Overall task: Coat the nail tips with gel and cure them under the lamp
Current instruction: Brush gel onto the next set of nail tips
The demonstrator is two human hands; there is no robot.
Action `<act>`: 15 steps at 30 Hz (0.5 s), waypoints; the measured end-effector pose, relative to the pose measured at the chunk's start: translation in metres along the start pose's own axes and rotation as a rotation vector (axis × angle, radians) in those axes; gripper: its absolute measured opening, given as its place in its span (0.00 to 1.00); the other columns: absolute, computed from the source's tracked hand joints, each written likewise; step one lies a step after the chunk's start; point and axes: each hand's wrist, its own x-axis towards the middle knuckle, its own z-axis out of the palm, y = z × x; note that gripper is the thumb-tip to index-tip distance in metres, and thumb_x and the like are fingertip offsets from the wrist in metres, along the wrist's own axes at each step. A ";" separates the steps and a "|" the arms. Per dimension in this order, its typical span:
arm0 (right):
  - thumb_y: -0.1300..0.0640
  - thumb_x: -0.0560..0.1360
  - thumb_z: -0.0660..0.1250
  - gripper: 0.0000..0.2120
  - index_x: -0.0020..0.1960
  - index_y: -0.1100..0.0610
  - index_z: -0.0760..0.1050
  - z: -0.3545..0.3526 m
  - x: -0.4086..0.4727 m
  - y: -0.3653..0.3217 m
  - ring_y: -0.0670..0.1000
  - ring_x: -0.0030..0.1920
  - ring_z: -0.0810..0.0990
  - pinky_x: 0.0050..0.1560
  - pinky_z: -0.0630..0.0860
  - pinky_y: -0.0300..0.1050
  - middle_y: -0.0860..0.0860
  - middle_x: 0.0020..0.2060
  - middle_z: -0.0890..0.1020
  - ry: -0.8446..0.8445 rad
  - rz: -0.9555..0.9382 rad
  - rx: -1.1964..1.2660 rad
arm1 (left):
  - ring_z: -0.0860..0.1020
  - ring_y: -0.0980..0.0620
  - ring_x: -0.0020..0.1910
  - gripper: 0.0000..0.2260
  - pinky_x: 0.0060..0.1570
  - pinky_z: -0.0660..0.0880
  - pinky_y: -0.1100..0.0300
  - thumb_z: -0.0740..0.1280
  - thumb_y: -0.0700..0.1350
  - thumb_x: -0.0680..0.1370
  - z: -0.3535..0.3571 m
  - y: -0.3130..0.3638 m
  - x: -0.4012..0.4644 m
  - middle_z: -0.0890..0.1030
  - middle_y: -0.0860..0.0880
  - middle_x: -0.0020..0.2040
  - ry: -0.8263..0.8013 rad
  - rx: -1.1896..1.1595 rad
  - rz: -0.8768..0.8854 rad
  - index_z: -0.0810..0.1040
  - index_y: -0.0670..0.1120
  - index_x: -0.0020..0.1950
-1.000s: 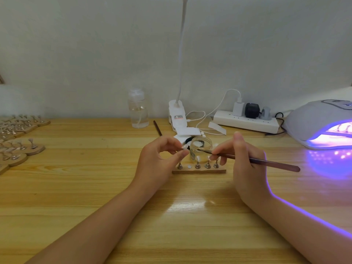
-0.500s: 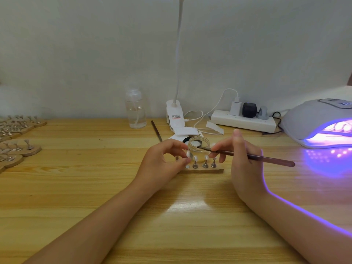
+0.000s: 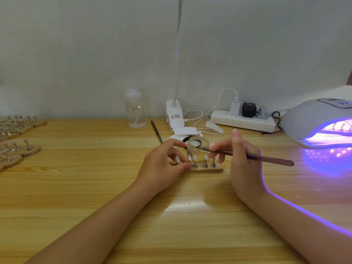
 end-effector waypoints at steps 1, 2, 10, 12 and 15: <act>0.50 0.76 0.52 0.22 0.31 0.56 0.78 0.000 0.000 0.000 0.47 0.28 0.76 0.31 0.72 0.35 0.52 0.27 0.81 0.001 0.001 0.000 | 0.76 0.61 0.43 0.17 0.48 0.63 0.75 0.75 0.46 0.66 0.000 -0.001 0.000 0.80 0.61 0.33 0.004 0.002 0.003 0.70 0.61 0.45; 0.50 0.76 0.52 0.22 0.31 0.56 0.78 0.000 0.000 0.000 0.48 0.28 0.76 0.31 0.72 0.36 0.53 0.27 0.81 0.002 0.003 -0.001 | 0.76 0.61 0.43 0.18 0.47 0.63 0.77 0.75 0.46 0.66 0.000 -0.001 0.000 0.80 0.61 0.33 0.009 0.002 0.007 0.70 0.61 0.45; 0.51 0.76 0.52 0.22 0.31 0.56 0.77 -0.001 0.000 0.000 0.47 0.28 0.76 0.32 0.72 0.35 0.53 0.28 0.81 -0.006 -0.006 -0.017 | 0.77 0.59 0.43 0.18 0.45 0.66 0.76 0.76 0.46 0.65 0.000 -0.002 0.000 0.79 0.59 0.34 -0.004 -0.021 0.002 0.71 0.61 0.45; 0.51 0.76 0.52 0.22 0.31 0.55 0.77 -0.002 0.000 0.000 0.48 0.28 0.75 0.32 0.72 0.36 0.54 0.28 0.81 0.001 -0.004 -0.019 | 0.76 0.60 0.44 0.19 0.42 0.65 0.79 0.76 0.47 0.64 -0.001 -0.001 -0.001 0.79 0.59 0.36 -0.015 -0.032 -0.005 0.70 0.61 0.45; 0.51 0.76 0.52 0.22 0.31 0.55 0.77 -0.002 0.000 0.000 0.49 0.28 0.75 0.32 0.72 0.36 0.54 0.28 0.81 0.007 -0.004 -0.018 | 0.76 0.61 0.47 0.20 0.48 0.67 0.72 0.77 0.50 0.63 -0.002 -0.001 -0.002 0.79 0.60 0.39 -0.065 -0.010 -0.024 0.69 0.63 0.46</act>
